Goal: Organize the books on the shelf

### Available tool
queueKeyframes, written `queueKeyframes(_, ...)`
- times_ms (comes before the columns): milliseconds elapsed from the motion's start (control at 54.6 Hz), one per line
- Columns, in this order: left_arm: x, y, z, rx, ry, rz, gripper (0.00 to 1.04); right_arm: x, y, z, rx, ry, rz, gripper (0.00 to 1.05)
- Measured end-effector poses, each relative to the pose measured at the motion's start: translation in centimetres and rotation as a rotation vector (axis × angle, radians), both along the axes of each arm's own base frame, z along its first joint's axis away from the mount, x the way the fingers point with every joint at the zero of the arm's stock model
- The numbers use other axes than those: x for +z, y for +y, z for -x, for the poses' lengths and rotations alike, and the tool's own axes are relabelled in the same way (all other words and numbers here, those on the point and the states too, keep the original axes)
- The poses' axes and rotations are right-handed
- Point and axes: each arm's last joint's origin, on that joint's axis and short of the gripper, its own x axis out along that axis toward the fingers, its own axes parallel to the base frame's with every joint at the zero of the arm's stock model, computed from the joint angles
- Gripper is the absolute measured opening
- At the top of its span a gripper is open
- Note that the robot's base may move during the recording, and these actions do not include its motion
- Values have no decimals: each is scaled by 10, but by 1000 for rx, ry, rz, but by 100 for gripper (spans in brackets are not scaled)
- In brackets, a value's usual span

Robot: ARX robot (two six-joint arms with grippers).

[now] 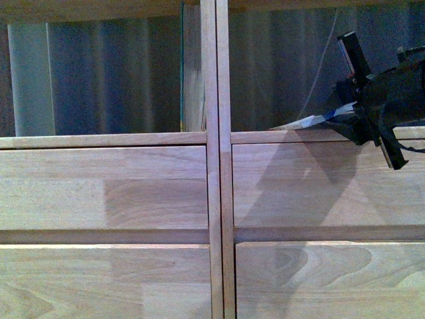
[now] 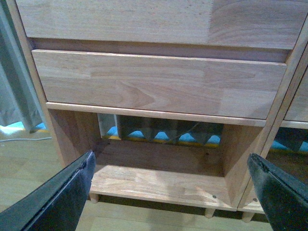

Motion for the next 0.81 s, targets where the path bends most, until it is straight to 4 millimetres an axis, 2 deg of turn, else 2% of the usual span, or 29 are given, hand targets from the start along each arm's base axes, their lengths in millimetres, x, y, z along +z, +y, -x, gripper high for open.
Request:
queueKeyframes(183, 0, 0, 0, 0, 0, 0, 97, -1, -2, 16, 43, -32, 9, 8)
queueKeyframes(348, 0, 0, 0, 0, 0, 0, 97, 6, -4, 40, 104, -90, 14, 7)
queueKeyframes(586, 0, 0, 0, 0, 0, 0, 97, 25, -21, 96, 189, -225, 33, 7)
queueKeyframes(751, 0, 0, 0, -1, 0, 0, 97, 23, -31, 122, 234, -251, 41, 7)
queueKeyframes(805, 4, 1, -2, -108, -28, 64, 97, 19, -33, 131, 261, -255, 46, 7)
